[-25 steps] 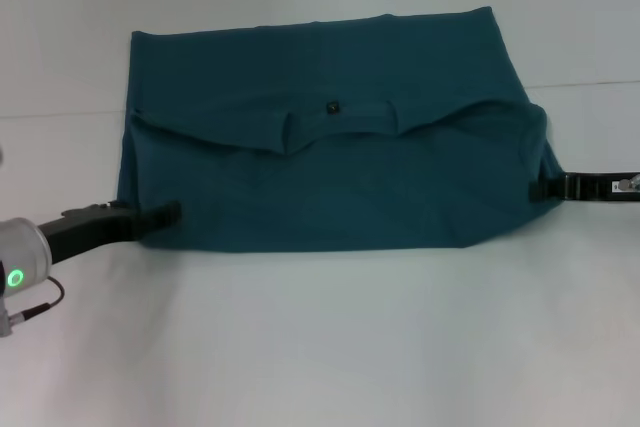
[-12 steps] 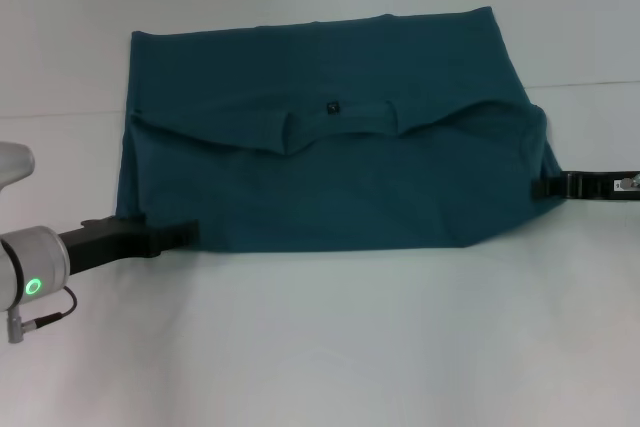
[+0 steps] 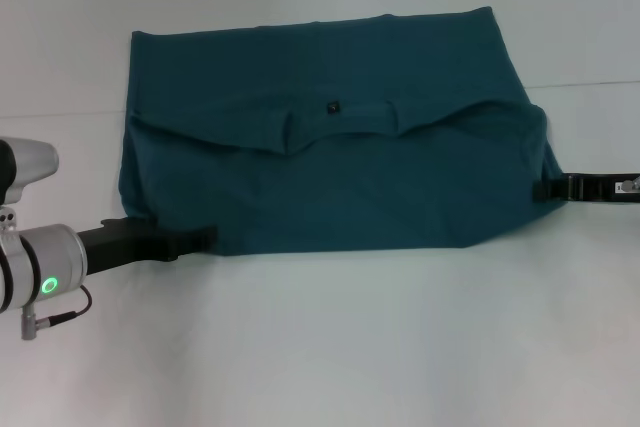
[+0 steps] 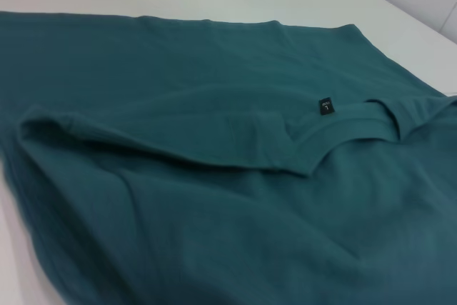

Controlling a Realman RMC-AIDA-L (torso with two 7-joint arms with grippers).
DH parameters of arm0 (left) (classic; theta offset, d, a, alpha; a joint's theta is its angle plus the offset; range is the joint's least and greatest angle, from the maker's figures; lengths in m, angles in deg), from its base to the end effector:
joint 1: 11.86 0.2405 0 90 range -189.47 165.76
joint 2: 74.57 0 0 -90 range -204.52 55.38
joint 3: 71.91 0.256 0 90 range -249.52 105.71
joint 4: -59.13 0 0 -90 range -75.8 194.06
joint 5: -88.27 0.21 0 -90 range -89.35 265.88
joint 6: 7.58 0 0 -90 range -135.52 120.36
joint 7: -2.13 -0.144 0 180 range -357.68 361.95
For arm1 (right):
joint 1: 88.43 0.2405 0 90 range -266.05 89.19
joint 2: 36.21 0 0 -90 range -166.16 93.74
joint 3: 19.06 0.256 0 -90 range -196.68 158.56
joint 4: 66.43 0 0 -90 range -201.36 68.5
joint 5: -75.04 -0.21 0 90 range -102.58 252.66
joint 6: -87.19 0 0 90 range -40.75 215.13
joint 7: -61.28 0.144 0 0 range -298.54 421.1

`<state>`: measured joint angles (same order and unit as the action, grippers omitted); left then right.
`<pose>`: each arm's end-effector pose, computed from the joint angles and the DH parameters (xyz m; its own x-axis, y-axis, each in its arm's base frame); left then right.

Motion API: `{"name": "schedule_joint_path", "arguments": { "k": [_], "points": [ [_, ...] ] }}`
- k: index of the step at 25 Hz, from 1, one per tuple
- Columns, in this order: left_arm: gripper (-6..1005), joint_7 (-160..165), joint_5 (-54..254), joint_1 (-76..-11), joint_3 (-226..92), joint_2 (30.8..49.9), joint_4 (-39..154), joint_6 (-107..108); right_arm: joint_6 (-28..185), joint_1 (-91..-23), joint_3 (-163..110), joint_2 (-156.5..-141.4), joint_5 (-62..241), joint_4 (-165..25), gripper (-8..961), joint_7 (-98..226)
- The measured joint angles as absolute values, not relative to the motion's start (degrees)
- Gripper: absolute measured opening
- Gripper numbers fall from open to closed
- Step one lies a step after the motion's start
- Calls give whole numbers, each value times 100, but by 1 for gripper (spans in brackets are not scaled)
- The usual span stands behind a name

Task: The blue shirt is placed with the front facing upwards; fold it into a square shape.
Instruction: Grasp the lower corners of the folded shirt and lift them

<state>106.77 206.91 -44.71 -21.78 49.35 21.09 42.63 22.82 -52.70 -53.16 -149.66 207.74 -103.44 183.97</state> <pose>-0.2817 0.3879 -0.0384 0.6175 0.6229 0.4803 0.7863 -0.4731 -0.3974 0.3230 0.3943 0.0530 0.3787 -0.7656 -0.5201 -0.9196 -0.2477 -0.3049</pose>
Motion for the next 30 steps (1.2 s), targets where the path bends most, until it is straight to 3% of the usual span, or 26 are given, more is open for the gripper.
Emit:
{"name": "schedule_joint_path", "arguments": {
  "k": [12,30],
  "points": [
    [873,10681,20811,-4485,-2164,4935,2036,4203,2339,-5276,-5316,-14966,20775,-10320,28,18396],
    [129,10977,21016,-4507,-2162,4928,1904,4112,2376,-5282,-5316,-14983,20775,-10297,29,18397]
  ]
}}
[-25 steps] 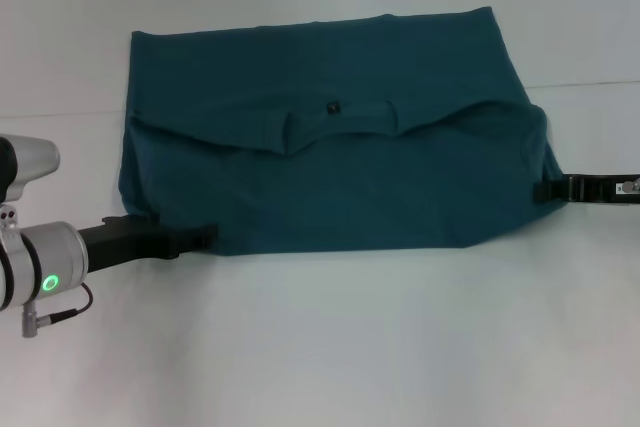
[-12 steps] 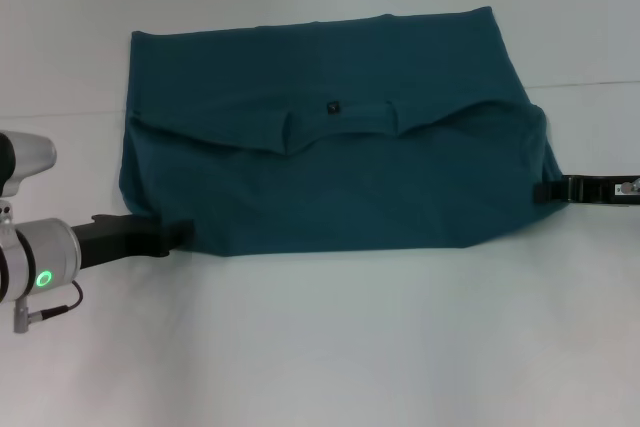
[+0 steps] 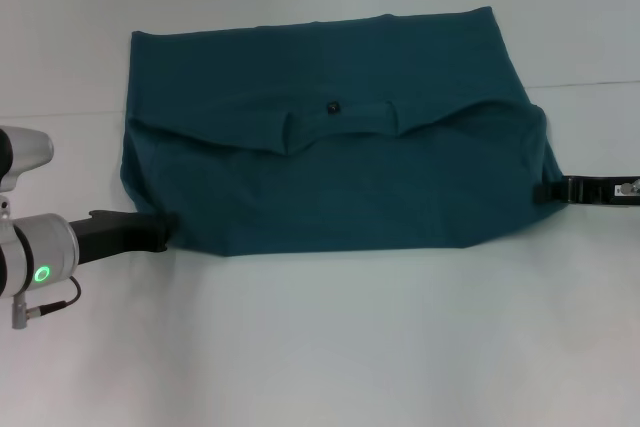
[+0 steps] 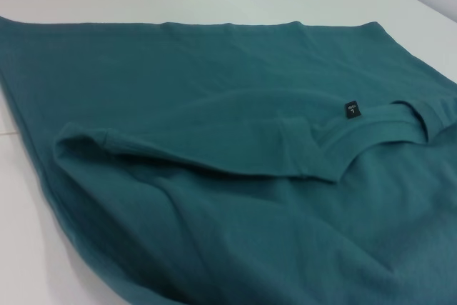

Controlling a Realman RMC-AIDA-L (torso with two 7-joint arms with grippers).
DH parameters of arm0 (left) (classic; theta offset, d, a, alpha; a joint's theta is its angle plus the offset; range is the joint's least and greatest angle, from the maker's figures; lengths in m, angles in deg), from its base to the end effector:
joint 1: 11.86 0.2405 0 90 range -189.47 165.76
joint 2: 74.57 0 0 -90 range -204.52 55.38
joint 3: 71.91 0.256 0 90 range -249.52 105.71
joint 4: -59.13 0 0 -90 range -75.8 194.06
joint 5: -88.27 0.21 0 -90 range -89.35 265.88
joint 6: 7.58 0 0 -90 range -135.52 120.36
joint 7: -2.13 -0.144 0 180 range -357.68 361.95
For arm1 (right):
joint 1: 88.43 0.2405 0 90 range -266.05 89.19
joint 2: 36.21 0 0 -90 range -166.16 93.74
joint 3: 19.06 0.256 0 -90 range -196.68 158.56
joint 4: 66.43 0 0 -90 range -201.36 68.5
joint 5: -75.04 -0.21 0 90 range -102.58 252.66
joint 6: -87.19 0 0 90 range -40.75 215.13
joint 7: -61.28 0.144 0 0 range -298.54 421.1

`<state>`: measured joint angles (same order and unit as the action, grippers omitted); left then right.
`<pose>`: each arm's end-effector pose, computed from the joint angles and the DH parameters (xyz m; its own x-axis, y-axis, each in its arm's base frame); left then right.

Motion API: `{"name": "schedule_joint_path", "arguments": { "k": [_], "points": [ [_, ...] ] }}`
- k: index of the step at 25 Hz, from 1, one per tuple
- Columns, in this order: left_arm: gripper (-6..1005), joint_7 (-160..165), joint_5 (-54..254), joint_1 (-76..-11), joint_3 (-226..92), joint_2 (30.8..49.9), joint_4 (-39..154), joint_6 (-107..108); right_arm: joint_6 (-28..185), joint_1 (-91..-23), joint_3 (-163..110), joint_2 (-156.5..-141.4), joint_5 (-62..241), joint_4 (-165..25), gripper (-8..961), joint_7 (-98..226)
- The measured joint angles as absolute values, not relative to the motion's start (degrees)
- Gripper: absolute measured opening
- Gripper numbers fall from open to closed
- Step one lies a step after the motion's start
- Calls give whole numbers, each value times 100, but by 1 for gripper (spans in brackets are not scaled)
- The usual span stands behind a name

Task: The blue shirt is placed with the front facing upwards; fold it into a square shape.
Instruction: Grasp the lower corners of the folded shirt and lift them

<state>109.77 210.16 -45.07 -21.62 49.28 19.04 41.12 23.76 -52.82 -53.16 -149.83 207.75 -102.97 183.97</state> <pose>-0.2817 0.3949 -0.0302 0.6293 0.6211 0.4671 0.7747 -0.4538 -0.4404 0.3255 0.3938 0.0508 0.3713 -0.7665 -0.5241 -0.9217 -0.2359 -0.3079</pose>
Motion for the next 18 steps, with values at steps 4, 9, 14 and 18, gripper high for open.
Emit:
{"name": "schedule_joint_path", "arguments": {
  "k": [4,9,14,18],
  "points": [
    [7,10986,21016,-4512,-2164,4921,1908,4111,2376,-5290,-5316,-14984,20775,-10298,29,18397],
    [7,10993,21016,-4513,-2193,4918,1905,4138,2374,-5304,-5316,-14984,20775,-10317,29,18396],
    [7,11201,21016,-4282,-2231,4909,1550,4435,2293,-5401,-5316,-14979,20760,-10356,29,18347],
    [7,11448,21022,-3999,-2237,4909,1160,4754,2098,-5591,-5308,-14973,20591,-10366,28,18056]
  ]
}}
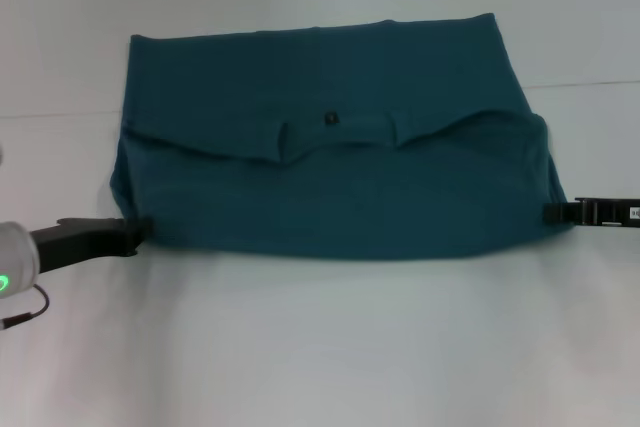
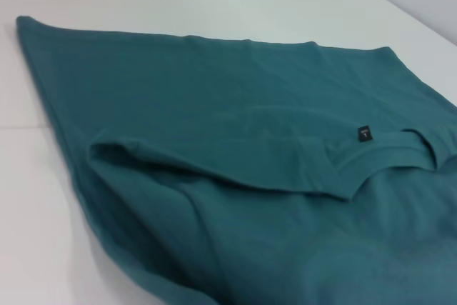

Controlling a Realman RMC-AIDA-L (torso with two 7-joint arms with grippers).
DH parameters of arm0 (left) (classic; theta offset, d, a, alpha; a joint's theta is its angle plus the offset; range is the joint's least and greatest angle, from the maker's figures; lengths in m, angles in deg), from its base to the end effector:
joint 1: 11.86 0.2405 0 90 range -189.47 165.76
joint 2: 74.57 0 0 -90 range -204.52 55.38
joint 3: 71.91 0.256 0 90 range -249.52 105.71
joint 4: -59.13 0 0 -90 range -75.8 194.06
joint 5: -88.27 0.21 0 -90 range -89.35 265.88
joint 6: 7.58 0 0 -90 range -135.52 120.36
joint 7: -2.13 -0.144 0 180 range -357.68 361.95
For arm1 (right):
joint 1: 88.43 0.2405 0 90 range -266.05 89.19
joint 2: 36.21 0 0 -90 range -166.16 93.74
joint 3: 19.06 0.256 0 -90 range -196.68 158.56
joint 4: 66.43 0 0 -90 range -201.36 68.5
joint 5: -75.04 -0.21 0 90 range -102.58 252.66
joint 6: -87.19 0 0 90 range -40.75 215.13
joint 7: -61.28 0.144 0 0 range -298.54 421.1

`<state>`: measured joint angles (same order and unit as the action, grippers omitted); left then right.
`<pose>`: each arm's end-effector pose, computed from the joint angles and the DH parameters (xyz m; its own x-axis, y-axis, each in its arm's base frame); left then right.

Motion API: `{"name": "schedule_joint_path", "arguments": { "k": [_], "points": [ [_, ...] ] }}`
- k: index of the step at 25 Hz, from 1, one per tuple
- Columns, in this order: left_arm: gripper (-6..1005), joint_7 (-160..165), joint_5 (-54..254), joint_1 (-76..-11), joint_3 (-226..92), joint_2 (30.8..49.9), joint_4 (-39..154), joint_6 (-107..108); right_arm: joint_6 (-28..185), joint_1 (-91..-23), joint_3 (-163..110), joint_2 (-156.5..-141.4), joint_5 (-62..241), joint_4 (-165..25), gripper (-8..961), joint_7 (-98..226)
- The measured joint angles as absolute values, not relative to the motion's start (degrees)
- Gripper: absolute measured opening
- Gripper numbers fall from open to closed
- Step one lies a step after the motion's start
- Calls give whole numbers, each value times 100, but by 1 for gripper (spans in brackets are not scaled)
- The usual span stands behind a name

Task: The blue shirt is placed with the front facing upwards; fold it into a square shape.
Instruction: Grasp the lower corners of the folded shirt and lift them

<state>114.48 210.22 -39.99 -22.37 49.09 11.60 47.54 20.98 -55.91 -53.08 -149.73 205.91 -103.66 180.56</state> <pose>-0.2915 0.3792 -0.0062 0.5741 0.6402 0.5105 0.8178 -0.4168 -0.3969 0.3381 0.3756 0.0523 0.3803 -0.7682 -0.5150 -0.9200 -0.2571 -0.2959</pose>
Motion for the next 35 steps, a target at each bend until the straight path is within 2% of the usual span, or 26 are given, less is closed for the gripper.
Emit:
{"name": "schedule_joint_path", "arguments": {
  "k": [5,11,15,27,35],
  "points": [
    [7,11589,21079,-3743,-2497,4909,820,5436,1499,-5982,-5299,-14978,20151,-10575,27,17621],
    [6,11533,21163,-3521,-3127,4908,556,6626,821,-6675,-5303,-15255,20045,-11459,27,17471],
    [6,11529,21292,-3418,-3466,4892,407,7374,315,-7078,-5235,-15347,20018,-11749,27,17285],
    [6,11386,21904,-3260,-3930,4874,163,9447,-1244,-7949,-4509,-15323,20056,-11785,26,16157],
    [7,11299,22257,-3128,-4031,4885,140,9988,-1693,-8161,-4256,-15295,20366,-11841,26,15833]
  ]
}}
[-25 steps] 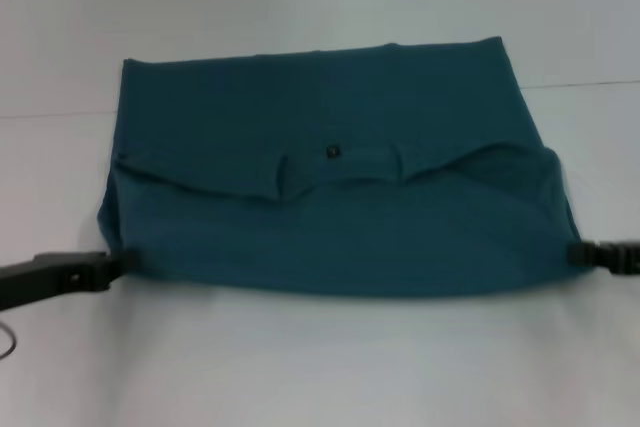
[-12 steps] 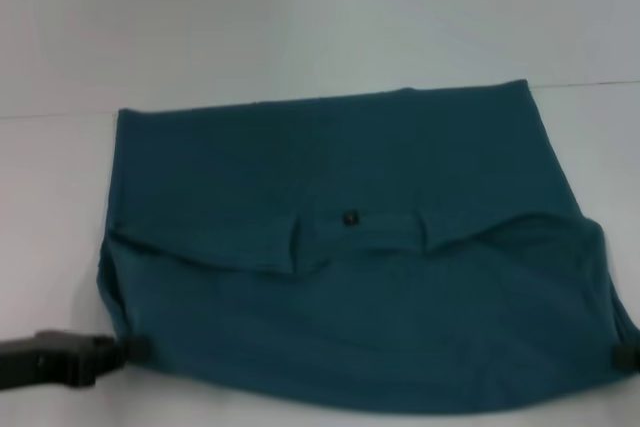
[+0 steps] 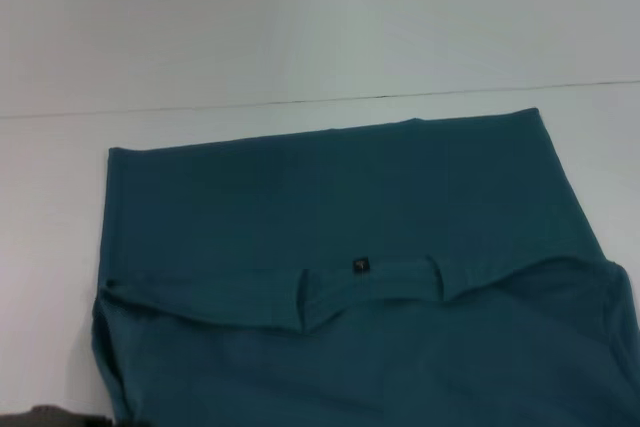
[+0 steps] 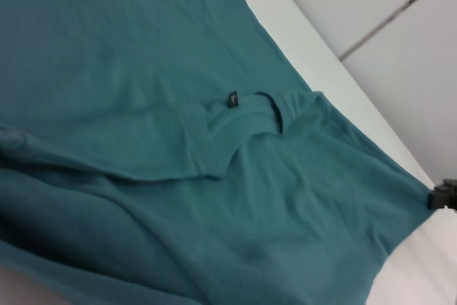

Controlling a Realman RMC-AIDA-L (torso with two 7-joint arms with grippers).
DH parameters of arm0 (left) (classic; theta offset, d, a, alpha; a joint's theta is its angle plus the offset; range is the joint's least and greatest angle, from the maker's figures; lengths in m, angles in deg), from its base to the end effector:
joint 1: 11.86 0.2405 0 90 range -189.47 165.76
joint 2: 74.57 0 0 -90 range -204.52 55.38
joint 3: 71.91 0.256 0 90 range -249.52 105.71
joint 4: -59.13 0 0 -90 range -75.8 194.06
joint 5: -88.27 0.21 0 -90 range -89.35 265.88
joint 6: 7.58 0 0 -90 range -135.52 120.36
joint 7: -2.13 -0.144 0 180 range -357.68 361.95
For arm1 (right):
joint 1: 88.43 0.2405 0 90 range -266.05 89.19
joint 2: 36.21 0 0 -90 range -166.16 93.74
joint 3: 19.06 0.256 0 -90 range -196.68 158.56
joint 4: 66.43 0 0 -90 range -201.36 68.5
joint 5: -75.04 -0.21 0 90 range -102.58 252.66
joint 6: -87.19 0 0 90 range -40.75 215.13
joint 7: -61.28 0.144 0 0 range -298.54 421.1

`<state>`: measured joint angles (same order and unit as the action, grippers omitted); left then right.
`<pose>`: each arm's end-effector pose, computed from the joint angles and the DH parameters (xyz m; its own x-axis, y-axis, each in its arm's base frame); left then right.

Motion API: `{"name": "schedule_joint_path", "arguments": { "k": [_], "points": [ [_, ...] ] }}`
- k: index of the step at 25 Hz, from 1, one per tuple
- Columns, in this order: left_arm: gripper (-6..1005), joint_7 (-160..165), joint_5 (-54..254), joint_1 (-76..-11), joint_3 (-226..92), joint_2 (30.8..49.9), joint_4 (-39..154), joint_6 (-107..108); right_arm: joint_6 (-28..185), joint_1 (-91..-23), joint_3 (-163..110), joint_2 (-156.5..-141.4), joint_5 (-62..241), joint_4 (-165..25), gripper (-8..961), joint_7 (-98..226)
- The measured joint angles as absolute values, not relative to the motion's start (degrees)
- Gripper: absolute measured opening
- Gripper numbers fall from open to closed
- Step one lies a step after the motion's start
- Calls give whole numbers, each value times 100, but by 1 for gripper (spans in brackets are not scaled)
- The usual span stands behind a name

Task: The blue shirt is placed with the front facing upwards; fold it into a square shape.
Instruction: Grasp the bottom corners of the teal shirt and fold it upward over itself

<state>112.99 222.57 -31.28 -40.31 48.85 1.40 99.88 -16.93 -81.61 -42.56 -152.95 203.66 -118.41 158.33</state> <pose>-0.3050 0.2462 0.0266 0.4955 0.8196 0.2876 0.8389 -0.5374 0.0862 0.3825 0.1803 0.0760 0.4453 -0.7653 -0.4648 -0.8855 -0.4533 -0.1020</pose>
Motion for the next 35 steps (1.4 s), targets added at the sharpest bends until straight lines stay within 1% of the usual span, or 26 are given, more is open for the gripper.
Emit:
{"name": "schedule_joint_path", "arguments": {
  "k": [8,14,18,23,30,35],
  "points": [
    [6,11237,22334,-3033,-4096,4902,86,10303,-1940,-8177,-4095,-15300,20587,-11855,26,15708],
    [7,11234,22343,-3101,-4256,4857,84,10298,-1982,-8036,-3844,-15265,20578,-11859,27,15718],
    [7,11237,22287,-3396,-4605,4742,223,10133,-1944,-7656,-3480,-15201,20552,-11862,29,15782],
    [7,11305,22272,-3997,-4733,4567,757,9572,-1400,-7023,-3422,-15138,20580,-11816,26,16090],
    [6,11560,22261,-4761,-4729,4398,1277,8510,-548,-6171,-3509,-15109,20592,-11735,26,16281],
    [7,11778,22224,-5172,-4696,4375,1603,7439,379,-5665,-3826,-15097,20600,-11368,26,16404]
  ]
}}
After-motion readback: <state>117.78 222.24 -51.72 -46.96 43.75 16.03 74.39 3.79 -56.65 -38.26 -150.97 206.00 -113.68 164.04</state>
